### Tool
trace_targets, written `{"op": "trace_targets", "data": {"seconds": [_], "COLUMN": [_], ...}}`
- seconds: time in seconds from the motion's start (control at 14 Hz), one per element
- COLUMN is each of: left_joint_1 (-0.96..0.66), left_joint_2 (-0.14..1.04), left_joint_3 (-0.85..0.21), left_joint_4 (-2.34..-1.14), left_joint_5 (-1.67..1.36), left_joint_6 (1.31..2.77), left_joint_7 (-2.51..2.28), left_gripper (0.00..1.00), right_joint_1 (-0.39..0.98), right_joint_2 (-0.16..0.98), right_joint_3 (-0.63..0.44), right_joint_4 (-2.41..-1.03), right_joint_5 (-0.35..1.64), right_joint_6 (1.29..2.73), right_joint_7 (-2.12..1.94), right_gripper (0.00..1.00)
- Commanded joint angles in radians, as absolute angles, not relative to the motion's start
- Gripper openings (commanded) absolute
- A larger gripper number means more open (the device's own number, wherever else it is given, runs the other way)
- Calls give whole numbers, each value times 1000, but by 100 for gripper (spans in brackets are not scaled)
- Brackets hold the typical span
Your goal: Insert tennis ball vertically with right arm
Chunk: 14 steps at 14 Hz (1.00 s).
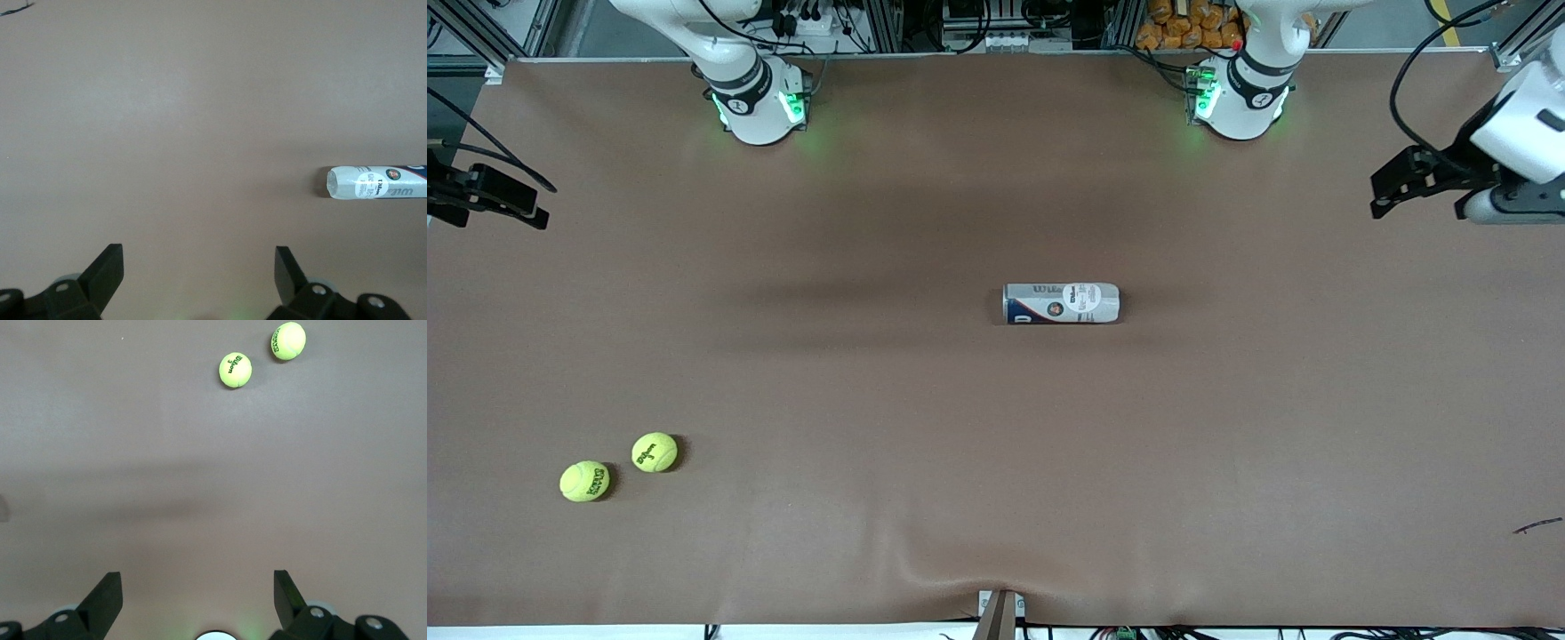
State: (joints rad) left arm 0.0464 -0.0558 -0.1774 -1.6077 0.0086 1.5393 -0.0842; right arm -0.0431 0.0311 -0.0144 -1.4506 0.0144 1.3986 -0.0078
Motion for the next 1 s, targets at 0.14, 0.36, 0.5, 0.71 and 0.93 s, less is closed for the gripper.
{"op": "trace_targets", "data": {"seconds": [0.14,0.36,0.5,0.71,0.93], "left_joint_1": [40,23,-12,-150,-288], "left_joint_2": [26,57,77,155,250], "left_joint_3": [-261,-311,-330,-330,-330], "left_joint_4": [-1553,-1546,-1545,-1488,-1425], "left_joint_5": [25,25,26,69,179], "left_joint_6": [1537,1537,1539,1539,1539], "left_joint_7": [-98,-98,-98,-91,-83], "left_gripper": [100,100,100,100,100], "right_joint_1": [-52,-52,-52,-52,-52], "right_joint_2": [35,35,35,35,35], "right_joint_3": [-9,-9,-9,-9,-9], "right_joint_4": [-1434,-1434,-1434,-1434,-1434], "right_joint_5": [15,17,17,17,17], "right_joint_6": [1385,1385,1385,1385,1385], "right_joint_7": [-12,-12,-12,-12,-12], "right_gripper": [100,100,100,100,100]}}
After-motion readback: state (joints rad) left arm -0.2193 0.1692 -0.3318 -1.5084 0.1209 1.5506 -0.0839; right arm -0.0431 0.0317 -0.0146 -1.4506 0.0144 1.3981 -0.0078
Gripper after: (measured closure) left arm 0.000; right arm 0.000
